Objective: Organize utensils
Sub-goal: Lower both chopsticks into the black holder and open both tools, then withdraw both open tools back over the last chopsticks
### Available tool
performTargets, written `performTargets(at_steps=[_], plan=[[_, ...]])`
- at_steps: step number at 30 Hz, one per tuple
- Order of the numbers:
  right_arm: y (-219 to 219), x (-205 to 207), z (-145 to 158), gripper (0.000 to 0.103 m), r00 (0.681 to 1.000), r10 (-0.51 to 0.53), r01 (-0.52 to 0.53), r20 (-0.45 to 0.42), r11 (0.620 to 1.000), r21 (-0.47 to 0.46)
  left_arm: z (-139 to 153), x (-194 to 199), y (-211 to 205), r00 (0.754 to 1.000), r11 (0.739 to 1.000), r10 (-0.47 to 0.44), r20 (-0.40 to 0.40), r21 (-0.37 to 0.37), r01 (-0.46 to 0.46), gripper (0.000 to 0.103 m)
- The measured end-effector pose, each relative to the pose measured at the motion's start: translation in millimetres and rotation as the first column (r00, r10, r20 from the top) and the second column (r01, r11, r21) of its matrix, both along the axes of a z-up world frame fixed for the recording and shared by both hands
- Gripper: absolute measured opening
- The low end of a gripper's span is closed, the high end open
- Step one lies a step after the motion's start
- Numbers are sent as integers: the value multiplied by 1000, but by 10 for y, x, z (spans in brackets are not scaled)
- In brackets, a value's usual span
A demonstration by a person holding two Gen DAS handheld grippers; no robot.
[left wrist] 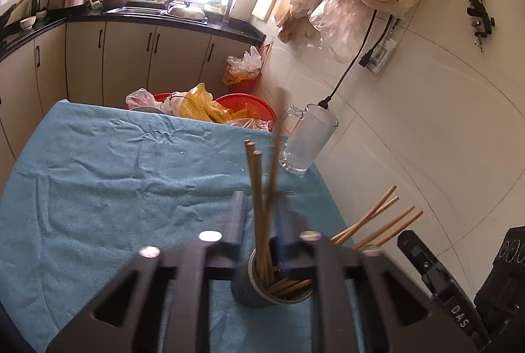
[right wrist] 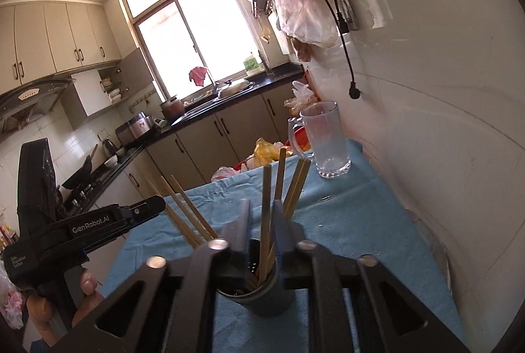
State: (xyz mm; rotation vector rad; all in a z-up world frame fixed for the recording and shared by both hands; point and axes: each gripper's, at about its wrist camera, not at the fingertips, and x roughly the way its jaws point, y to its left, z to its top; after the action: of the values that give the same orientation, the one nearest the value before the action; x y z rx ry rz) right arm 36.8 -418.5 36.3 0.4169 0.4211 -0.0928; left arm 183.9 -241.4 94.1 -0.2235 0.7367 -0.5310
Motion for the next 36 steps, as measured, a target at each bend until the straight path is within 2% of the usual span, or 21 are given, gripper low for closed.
performTargets(at_steps=[1,2,6,10,16,22,28,31,36], plan=[[-2,-39,21,41,1000,-5,5,8,1000,-1,22,-23,33,1000,1000,6,5,-6,-6,36],[-2,-79,50,45,1000,-14,14,20,1000,-5,38,-41,60,1000,1000,10,11,-9,-10,40],[13,-255,171,47,997,-52,53,56,998,-28,121,-130,193,999,1000,21,27,-23,-20,40],[28,-445,199,55,995,-67,69,74,998,-15,154,-243,388,999,999,38,38,-27,-37,43],[175,-599,-40,64,998,-49,49,25,999,2,14,-416,734,998,998,59,15,-3,-59,44],[492,-489,-646,64,992,24,-23,-120,1000,15,-398,-588,1088,995,995,78,-63,69,-74,44],[691,-436,-1162,63,980,78,-70,-184,996,53,-1010,-749,1273,980,982,50,-194,190,-12,44],[732,-402,-1286,62,977,91,-79,-194,994,69,-1273,-836,1297,972,974,38,-234,225,16,43],[764,-398,-1390,61,974,111,-100,-197,993,66,-1459,-934,1182,970,962,-21,-244,258,85,31]])
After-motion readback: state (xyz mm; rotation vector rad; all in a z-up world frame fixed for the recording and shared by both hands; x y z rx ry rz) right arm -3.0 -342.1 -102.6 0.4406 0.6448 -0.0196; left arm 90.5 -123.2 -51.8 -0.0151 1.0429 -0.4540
